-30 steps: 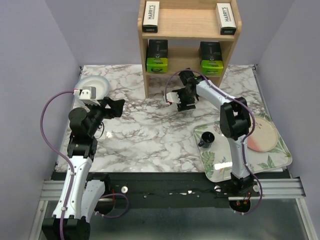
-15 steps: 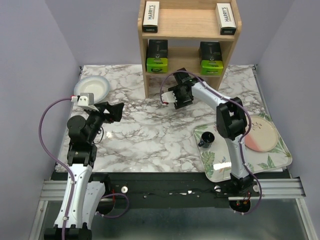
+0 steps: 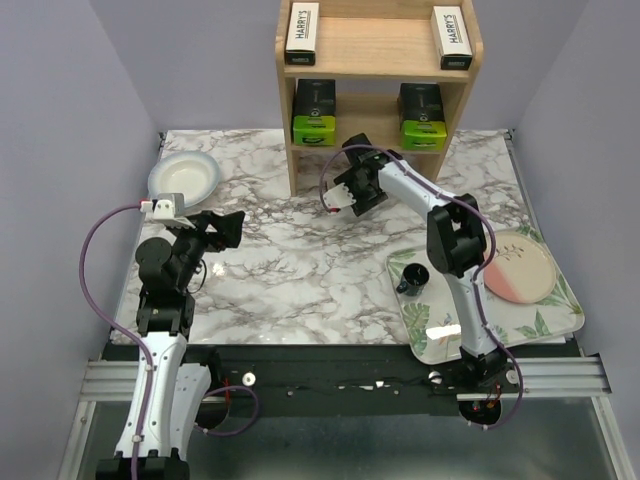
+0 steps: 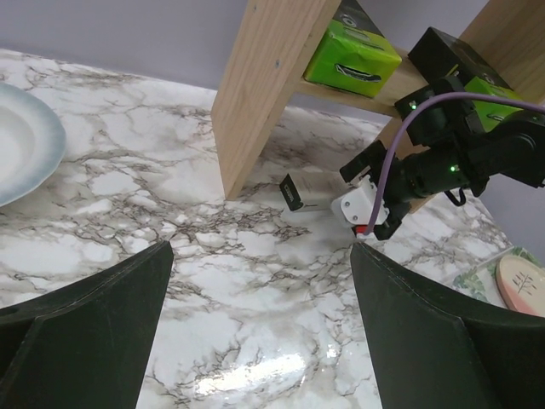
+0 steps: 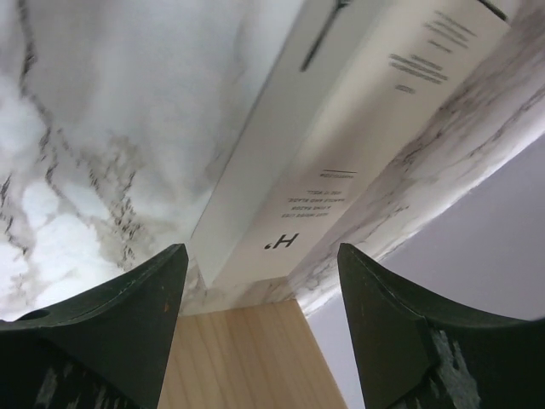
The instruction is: Place and organize the shaving razors onto the shelf
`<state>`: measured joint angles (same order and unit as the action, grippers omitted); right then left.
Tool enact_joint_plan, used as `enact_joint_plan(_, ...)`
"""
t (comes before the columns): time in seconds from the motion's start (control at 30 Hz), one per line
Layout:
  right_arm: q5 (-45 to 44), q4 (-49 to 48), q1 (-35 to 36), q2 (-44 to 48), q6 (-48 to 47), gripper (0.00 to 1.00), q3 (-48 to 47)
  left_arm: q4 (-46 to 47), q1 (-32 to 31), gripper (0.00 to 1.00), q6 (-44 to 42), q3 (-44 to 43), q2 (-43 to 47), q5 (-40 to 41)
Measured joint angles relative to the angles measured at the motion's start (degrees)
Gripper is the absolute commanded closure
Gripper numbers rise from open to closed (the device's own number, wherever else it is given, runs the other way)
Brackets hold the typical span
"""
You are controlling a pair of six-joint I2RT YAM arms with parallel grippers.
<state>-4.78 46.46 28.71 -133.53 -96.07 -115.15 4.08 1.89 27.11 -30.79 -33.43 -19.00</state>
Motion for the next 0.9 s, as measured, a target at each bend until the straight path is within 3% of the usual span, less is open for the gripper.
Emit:
enact_joint_plan(0.1, -0.39, 1.27, 0.22, 1.55, -4.79, 0.21, 2.64, 0.52, 0.04, 0.05, 0.26, 0.24, 0.00, 0.00)
enact_joint_plan(0.27, -0.33, 11.69, 0.92, 1.36, -10.34, 0.21, 5.09, 1.95, 0.04, 0.05, 0.61, 0.44, 0.00, 0.00)
enact_joint_plan(0.5, -1.14, 18.82, 1.53, -3.04, -10.45, 0.21, -0.72, 2.19, 1.14, 0.05, 0.66, 1.49, 1.51, 0.00)
enact_joint_plan(0.67, -2.60, 18.08, 2.05, -2.75, -10.54, 0.21, 0.35, 2.21, 2.08, 0.05, 0.83, 1.62, 2.03, 0.00)
enact_joint_plan(0.9, -9.79, 9.75, 5.42, 1.44, -12.04, 0.21, 9.97, 2.73, 2.16, 0.05, 1.88, 2.58, 2.47, -0.04)
